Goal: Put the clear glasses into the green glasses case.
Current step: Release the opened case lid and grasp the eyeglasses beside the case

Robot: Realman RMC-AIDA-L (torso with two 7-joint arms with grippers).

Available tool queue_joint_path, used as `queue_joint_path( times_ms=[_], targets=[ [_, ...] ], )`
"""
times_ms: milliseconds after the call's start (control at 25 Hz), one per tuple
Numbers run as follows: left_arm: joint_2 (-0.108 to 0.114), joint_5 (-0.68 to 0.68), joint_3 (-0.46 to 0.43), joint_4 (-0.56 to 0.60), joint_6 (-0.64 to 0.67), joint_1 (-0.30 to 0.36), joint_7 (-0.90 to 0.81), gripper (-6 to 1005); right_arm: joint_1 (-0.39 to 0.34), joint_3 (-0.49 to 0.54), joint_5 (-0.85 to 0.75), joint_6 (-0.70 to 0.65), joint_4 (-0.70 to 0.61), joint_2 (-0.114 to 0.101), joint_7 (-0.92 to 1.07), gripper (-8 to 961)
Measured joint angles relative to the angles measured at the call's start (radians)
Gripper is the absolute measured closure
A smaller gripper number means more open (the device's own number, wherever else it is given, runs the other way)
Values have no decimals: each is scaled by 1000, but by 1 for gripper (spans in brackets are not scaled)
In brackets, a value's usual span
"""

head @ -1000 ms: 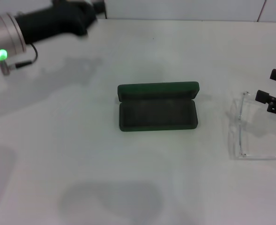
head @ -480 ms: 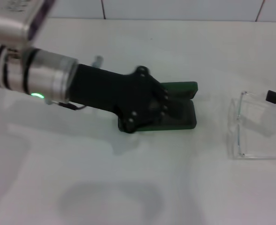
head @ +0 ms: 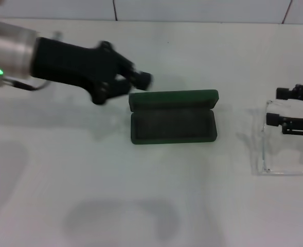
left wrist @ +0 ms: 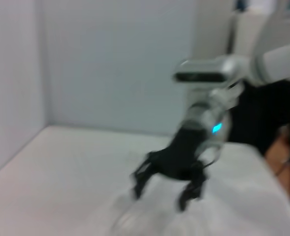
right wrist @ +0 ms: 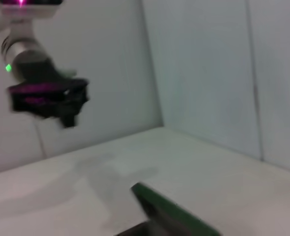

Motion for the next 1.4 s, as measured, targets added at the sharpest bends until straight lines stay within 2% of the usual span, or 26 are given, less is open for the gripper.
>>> queue_joint_path(
  times_ms=[80,120,200,360,440,520,640,720,880,1080,1240,1400],
  targets=[
    [3,-1,0,-24,0,4,-7,995,-3,-26,-28,-1,-65,7,71,276],
    [16,-14,0,-76,-4,24,-29,994,-4,-33,-55,-4,-107,13,115,276],
    [31,-35,0,-85,-14,70,-49,992,-5,-39,-107,-14,-180,26,187,276],
    [34,-55,0,-81,-26,130,-47,987,-2,-41,-201,-58,-330,52,308,277],
    [32,-56,0,-81,-27,139,-46,985,-1,-42,-213,-84,-385,56,355,277],
    [20,-61,0,-80,-44,186,-46,983,-1,-42,-218,-122,-447,56,416,284],
    [15,-70,0,-75,-54,204,-48,975,3,-42,-227,-179,-522,55,481,287],
    [3,-90,0,-34,-71,247,-48,969,1,-40,-239,-197,-562,54,509,288],
    [2,-102,0,-25,-74,269,-45,958,-1,-32,-289,-203,-642,48,554,289],
    [11,-139,0,-25,-70,295,-50,942,12,-31,-407,-208,-749,46,674,290],
    [12,-134,0,-24,-69,289,-50,932,37,-37,-523,-244,-820,54,774,291],
    [9,-115,0,-22,-70,286,-50,932,64,-42,-568,-278,-862,58,850,292]
  ],
)
